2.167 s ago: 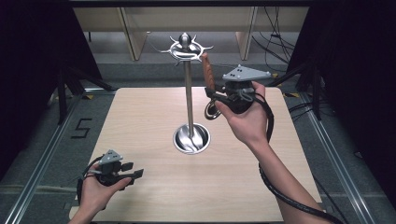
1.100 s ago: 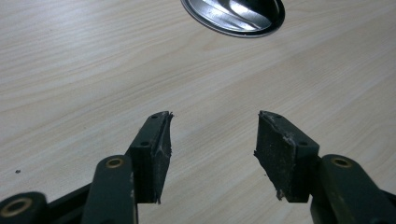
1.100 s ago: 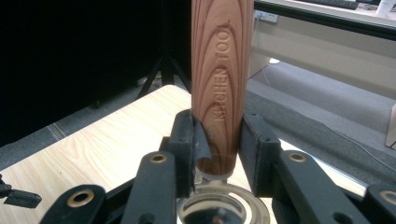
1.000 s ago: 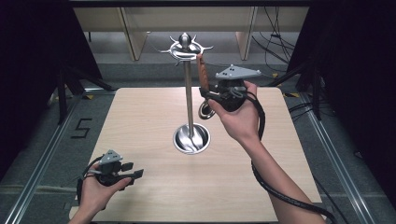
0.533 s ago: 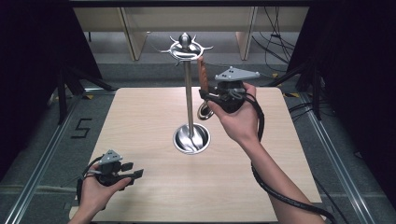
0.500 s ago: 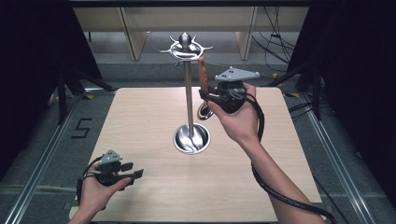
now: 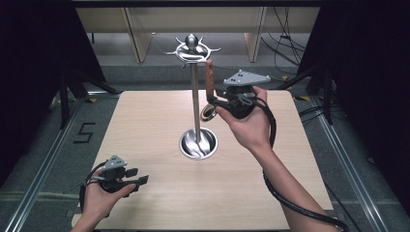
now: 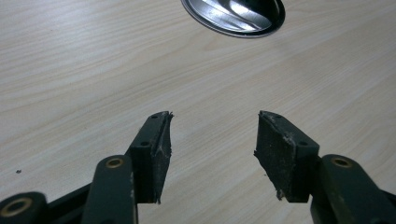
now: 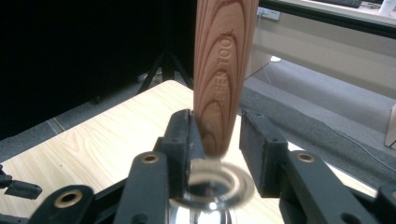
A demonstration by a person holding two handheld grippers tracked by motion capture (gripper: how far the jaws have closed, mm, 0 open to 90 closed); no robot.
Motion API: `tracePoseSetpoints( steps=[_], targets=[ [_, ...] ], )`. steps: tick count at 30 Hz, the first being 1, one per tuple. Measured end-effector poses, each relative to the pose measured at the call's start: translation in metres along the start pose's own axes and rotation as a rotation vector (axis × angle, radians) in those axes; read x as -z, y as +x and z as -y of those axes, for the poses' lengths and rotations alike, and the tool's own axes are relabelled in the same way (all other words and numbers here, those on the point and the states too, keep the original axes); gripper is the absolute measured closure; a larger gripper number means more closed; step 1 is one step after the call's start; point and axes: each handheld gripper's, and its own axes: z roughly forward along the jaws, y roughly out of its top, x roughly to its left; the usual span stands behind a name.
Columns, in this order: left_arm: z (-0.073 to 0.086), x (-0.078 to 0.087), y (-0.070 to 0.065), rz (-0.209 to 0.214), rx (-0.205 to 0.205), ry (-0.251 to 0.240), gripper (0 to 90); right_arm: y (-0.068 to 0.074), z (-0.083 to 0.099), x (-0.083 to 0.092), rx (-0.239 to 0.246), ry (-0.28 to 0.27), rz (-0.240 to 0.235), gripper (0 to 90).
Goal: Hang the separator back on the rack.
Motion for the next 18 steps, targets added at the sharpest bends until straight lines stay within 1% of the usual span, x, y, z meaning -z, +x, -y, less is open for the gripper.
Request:
tracePoseSetpoints(
  steps=[1, 2, 3, 4, 5, 6, 7, 8, 9, 10, 11, 12, 13, 14, 15, 16, 18],
  targets=[
    [0.0, 0.001, 0.0, 0.0, -0.004, 0.003, 44.3, -0.001, -0.001, 0.002, 0.018, 0.013, -0.013, 60.9],
    [0.0, 0.001, 0.0, -0.004, -0.003, -0.001, 44.4, 0.0, 0.0, 0.004, 0.013, 0.006, -0.013, 58.5],
    [0.0, 0.001, 0.0, -0.003, 0.002, -0.007, 44.4, 0.0, 0.0, 0.006, 0.022, 0.004, -0.015, 57.1],
    [0.001, 0.0, 0.0, -0.01, 0.006, -0.02, 44.4, 0.0, 0.001, 0.007, 0.026, -0.003, -0.01, 55.7],
    [0.001, 0.0, 0.0, -0.007, 0.004, -0.018, 44.3, 0.0, 0.003, 0.011, 0.033, 0.013, -0.004, 53.9],
    [0.001, 0.0, 0.0, -0.007, 0.004, -0.018, 44.4, 0.0, 0.003, 0.011, 0.033, 0.013, -0.004, 53.9],
    [0.001, 0.0, 0.001, -0.006, 0.0, -0.015, 44.4, -0.001, 0.006, 0.016, 0.021, 0.027, -0.006, 52.3],
    [0.001, 0.0, 0.001, -0.006, 0.0, -0.015, 44.4, -0.001, 0.006, 0.016, 0.021, 0.027, -0.006, 52.3],
    [0.0, 0.0, 0.0, -0.012, 0.006, -0.017, 44.3, -0.004, 0.011, 0.023, 0.023, 0.037, 0.008, 51.0],
    [0.0, 0.0, 0.0, -0.006, 0.004, -0.009, 44.4, -0.007, 0.012, 0.025, 0.037, 0.039, 0.01, 50.9],
    [0.0, 0.001, 0.0, -0.006, -0.002, -0.001, 44.4, -0.009, 0.015, 0.028, 0.041, 0.037, 0.021, 50.6],
    [0.0, 0.001, 0.0, -0.006, -0.002, 0.001, 44.4, -0.011, 0.018, 0.031, 0.035, 0.044, 0.025, 50.2],
    [0.0, -0.001, -0.001, -0.004, 0.004, -0.009, 44.3, -0.014, 0.021, 0.035, 0.034, 0.054, 0.034, 49.7],
    [0.001, -0.001, -0.001, -0.006, 0.004, -0.014, 44.4, -0.017, 0.025, 0.037, 0.037, 0.053, 0.036, 49.6],
    [0.001, -0.001, -0.001, -0.005, 0.003, -0.015, 44.3, -0.02, 0.029, 0.04, 0.039, 0.048, 0.051, 49.5],
    [0.001, -0.001, -0.001, -0.009, 0.003, -0.019, 44.4, -0.021, 0.033, 0.044, 0.012, 0.073, 0.048, 49.4],
    [0.001, -0.001, -0.001, -0.025, -0.005, -0.012, 44.4, -0.027, 0.041, 0.049, 0.028, 0.075, 0.051, 48.9]
  ],
)
